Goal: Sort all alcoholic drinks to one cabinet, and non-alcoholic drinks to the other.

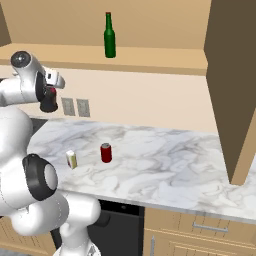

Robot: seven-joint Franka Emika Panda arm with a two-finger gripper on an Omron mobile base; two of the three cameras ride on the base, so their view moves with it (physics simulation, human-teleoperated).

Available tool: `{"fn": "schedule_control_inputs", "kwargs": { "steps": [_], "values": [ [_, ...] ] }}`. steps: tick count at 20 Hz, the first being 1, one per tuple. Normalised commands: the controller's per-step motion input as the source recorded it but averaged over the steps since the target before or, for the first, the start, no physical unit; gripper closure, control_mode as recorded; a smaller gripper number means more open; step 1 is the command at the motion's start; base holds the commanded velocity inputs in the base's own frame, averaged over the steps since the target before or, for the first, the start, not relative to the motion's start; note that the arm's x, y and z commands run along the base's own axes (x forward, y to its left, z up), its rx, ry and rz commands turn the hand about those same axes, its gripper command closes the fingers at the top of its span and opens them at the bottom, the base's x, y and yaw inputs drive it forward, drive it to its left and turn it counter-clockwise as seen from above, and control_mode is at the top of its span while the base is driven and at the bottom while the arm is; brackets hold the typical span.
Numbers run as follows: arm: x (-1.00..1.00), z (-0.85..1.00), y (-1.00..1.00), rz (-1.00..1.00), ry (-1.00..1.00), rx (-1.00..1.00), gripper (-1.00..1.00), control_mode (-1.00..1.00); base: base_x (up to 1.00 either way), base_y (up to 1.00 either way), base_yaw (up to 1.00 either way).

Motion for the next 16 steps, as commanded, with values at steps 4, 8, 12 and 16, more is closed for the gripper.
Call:
{"fn": "schedule_control_inputs", "kwargs": {
  "steps": [4,8,12,16],
  "values": [
    [-0.22,0.39,-0.03,-0.02,0.0,0.0,1.0,-1.0,0.0,0.0,0.0],
    [-0.17,0.37,-0.01,-0.02,0.0,-0.01,1.0,-1.0,0.0,0.0,0.0],
    [-0.1,0.34,0.0,-0.03,0.0,-0.02,1.0,-1.0,0.0,0.0,0.0],
    [-0.09,0.36,-0.03,-0.03,0.0,-0.02,1.0,-1.0,0.0,0.0,0.0]
  ]
}}
